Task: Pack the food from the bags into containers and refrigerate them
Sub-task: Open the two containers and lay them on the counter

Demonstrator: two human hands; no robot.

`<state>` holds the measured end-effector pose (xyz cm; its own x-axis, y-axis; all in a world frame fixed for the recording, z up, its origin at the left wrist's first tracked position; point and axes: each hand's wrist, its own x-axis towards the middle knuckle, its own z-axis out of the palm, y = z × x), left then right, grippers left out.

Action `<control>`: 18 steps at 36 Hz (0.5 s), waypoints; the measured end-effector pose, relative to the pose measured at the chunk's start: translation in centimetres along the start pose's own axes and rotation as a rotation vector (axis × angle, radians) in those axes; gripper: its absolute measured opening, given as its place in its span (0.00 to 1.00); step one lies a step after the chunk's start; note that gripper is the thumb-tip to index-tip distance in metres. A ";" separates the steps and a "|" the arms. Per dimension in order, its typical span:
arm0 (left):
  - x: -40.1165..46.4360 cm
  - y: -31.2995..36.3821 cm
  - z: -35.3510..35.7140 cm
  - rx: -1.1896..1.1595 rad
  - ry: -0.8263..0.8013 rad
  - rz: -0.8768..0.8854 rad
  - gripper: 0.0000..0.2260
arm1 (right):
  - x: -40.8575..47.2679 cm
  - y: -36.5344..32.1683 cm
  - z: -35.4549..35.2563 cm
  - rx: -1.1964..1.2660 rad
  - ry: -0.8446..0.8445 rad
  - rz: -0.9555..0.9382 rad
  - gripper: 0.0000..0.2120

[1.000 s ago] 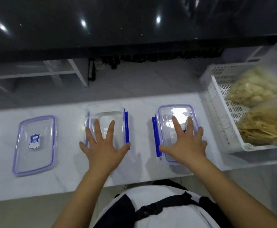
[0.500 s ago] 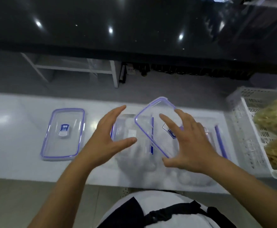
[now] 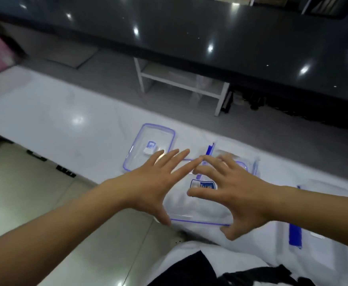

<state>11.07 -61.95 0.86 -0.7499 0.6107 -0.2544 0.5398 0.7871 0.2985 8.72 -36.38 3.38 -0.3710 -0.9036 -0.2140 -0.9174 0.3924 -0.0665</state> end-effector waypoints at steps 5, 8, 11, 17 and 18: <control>-2.3 -0.4 2.0 0.042 0.008 -0.080 0.67 | 1.8 -0.2 0.5 -0.012 -0.043 -0.088 0.43; -3.1 -0.4 2.9 0.010 0.083 -0.102 0.66 | 2.8 -0.1 0.8 -0.023 -0.067 -0.119 0.42; -3.2 -0.3 3.5 0.020 0.132 -0.124 0.65 | 3.5 0.2 0.9 -0.040 -0.080 -0.149 0.44; -2.5 -0.9 4.4 0.046 0.178 -0.166 0.65 | 4.3 1.6 1.3 -0.093 -0.081 -0.172 0.47; -2.3 -1.1 4.5 0.046 0.182 -0.181 0.65 | 4.3 2.0 1.3 -0.093 -0.069 -0.172 0.47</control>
<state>13.94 -63.87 -3.03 -0.8901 0.4374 -0.1284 0.4045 0.8877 0.2199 5.49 -39.29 1.03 -0.2005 -0.9408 -0.2733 -0.9768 0.2133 -0.0177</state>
